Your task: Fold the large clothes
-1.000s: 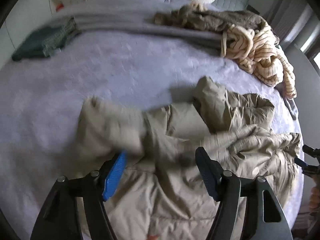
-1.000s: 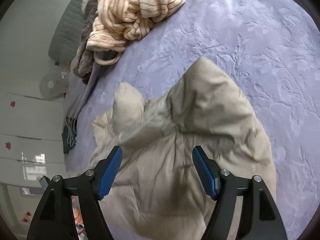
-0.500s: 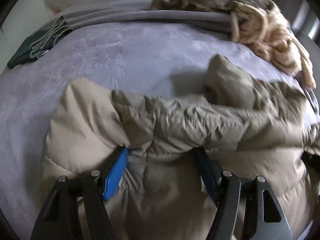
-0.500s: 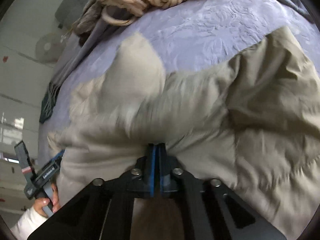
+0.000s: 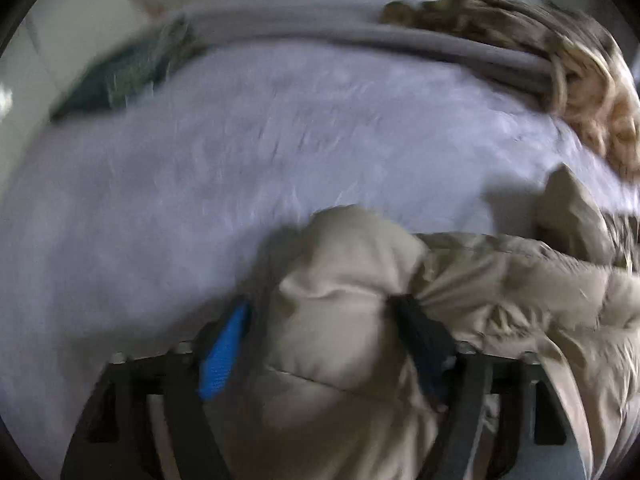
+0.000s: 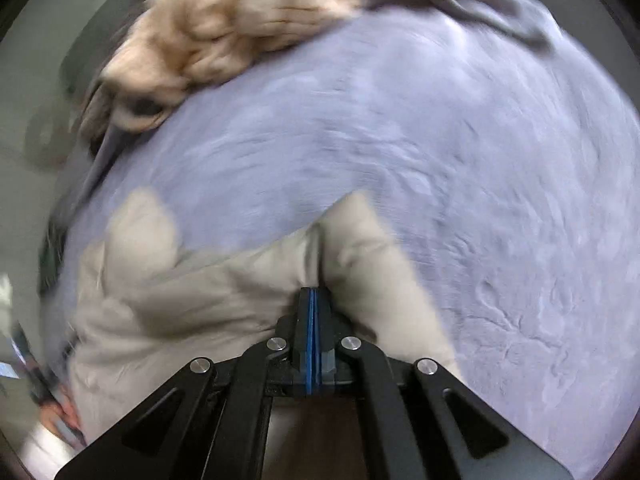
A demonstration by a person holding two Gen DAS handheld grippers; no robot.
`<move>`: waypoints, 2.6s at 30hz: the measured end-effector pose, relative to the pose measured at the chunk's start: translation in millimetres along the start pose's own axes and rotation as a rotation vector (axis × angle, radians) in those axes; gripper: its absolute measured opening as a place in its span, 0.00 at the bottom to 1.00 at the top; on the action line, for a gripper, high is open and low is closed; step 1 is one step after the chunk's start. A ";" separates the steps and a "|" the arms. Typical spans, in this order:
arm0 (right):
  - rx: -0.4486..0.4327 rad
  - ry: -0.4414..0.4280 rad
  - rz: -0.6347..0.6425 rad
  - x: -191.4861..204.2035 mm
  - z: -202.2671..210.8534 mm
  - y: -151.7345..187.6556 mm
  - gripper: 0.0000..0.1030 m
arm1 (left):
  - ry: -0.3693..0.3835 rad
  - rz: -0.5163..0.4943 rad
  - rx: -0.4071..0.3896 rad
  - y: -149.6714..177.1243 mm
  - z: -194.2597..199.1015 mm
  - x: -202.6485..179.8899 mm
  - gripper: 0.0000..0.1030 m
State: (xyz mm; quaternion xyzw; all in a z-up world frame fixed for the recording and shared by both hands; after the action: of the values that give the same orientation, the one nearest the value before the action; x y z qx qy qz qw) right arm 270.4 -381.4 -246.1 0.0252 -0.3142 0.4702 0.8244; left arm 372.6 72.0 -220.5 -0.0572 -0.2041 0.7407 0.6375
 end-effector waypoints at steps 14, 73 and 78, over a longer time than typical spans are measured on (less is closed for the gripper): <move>-0.033 -0.015 -0.011 11.9 26.9 20.6 0.04 | -0.037 -0.062 -0.029 14.4 64.9 19.0 0.88; -0.024 -0.551 -0.476 6.3 -2.3 203.0 1.00 | 0.606 0.286 0.323 175.8 54.6 57.1 1.00; -0.059 -0.625 -0.465 20.7 -13.2 178.5 1.00 | 0.610 0.333 0.284 145.9 48.4 41.4 1.00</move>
State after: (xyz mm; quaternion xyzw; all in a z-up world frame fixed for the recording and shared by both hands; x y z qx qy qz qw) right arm 143.2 -261.8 -290.8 0.2141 -0.5492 0.2314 0.7739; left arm 214.1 85.8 -224.0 -0.2186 0.1119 0.8042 0.5413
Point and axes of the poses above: each gripper's, at about its wrist camera, not at the fingertips, and z roughly against the way its jaws point, x to its left, y to its underside, the point moved 4 cm from there along -z, roughly the way its jaws point, and after that the axes turned 13 degrees about -y, right-handed, at the moved point
